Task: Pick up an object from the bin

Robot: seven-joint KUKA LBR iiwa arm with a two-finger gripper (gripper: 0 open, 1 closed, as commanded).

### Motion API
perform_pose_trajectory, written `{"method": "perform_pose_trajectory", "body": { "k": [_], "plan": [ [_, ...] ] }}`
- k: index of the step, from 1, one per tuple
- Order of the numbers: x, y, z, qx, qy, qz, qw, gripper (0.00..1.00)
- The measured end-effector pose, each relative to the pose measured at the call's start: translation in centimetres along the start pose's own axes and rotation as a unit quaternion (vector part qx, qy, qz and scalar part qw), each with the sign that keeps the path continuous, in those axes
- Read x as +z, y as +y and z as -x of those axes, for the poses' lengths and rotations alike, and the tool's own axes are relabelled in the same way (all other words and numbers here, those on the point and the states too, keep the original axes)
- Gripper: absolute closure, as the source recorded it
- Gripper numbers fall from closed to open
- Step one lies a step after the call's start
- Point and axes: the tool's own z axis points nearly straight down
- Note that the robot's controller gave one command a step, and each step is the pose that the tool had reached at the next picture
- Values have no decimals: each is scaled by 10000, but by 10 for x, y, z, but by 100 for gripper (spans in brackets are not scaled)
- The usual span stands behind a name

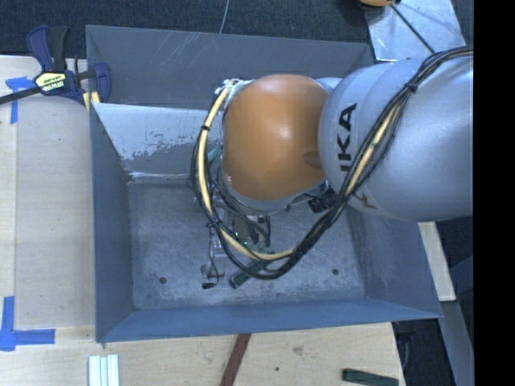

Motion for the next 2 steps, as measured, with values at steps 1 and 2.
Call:
{"method": "perform_pose_trajectory", "body": {
  "k": [1,2],
  "plan": [
    [-3,-1,2,13,-36,7,10000,0],
    [47,-17,10,-98,-69,17,9999,0]
  ]
}}
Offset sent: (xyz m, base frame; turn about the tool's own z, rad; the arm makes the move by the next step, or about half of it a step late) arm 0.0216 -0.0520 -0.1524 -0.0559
